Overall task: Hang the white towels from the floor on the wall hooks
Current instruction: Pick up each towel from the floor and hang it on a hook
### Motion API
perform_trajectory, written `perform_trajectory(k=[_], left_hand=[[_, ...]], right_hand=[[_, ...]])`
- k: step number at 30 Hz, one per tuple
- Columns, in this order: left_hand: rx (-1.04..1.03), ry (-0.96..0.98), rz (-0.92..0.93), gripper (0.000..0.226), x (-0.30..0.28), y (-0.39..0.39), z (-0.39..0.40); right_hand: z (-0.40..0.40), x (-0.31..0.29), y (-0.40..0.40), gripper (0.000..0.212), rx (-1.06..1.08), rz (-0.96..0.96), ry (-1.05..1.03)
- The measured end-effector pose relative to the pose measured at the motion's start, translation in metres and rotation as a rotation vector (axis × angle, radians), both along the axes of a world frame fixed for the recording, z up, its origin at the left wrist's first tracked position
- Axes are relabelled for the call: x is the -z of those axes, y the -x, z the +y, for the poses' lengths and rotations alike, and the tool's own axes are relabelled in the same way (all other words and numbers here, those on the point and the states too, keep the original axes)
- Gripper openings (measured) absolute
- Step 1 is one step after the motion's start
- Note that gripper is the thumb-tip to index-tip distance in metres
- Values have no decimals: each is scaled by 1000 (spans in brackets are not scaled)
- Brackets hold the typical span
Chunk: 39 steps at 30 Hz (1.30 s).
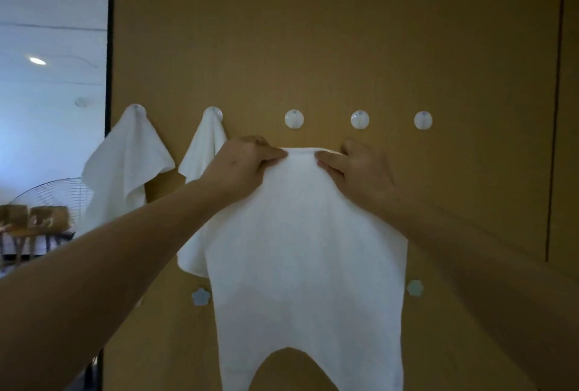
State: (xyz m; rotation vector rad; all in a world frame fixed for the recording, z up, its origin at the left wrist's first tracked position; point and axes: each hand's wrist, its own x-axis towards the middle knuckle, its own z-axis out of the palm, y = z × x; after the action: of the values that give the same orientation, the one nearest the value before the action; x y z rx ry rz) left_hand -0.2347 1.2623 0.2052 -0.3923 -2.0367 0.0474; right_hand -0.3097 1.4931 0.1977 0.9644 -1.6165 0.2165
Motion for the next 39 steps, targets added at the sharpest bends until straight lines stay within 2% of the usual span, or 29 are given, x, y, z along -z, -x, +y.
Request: perform_trajectory(k=[4, 9, 12, 15, 18, 22, 25, 28, 30, 31, 33, 35, 37, 39], left_hand=[[-90, 104, -20, 36, -28, 61, -35], [-152, 171, 88, 23, -74, 130, -66], [-208, 216, 109, 33, -101, 163, -74], [-245, 156, 102, 36, -110, 195, -73], [-151, 16, 95, 33, -88, 217, -66], [-65, -110, 142, 37, -59, 225, -56], [2, -259, 106, 36, -57, 226, -45], [93, -533, -26, 36, -60, 228, -32], [138, -655, -46, 30, -60, 226, -24], [91, -643, -21, 28, -58, 225, -22], [-95, -562, 31, 31, -50, 222, -21], [-89, -589, 15, 36, -39, 217, -18], [143, -755, -98, 38, -23, 211, -9], [253, -873, -191, 44, -2, 207, 0]], right_hand=[[-32, -31, 61, 23, 44, 24, -51], [-67, -84, 134, 28, 124, 76, -84], [-83, -114, 166, 32, 182, 37, -72], [-96, -125, 188, 33, 225, -74, -10], [-101, -106, 201, 32, 84, -218, 116], [-111, -77, 204, 27, -311, -498, 329], [-117, -74, 203, 29, -412, -636, 392], [-115, -73, 200, 33, -504, -739, 427], [-113, -67, 196, 34, -518, -759, 406], [-114, -62, 195, 35, -477, -737, 374], [-116, -45, 193, 34, -287, -592, 296], [-120, -27, 192, 25, -149, -479, 276], [-123, -15, 194, 25, -243, -565, 283], [-123, -5, 195, 28, -450, -742, 366]])
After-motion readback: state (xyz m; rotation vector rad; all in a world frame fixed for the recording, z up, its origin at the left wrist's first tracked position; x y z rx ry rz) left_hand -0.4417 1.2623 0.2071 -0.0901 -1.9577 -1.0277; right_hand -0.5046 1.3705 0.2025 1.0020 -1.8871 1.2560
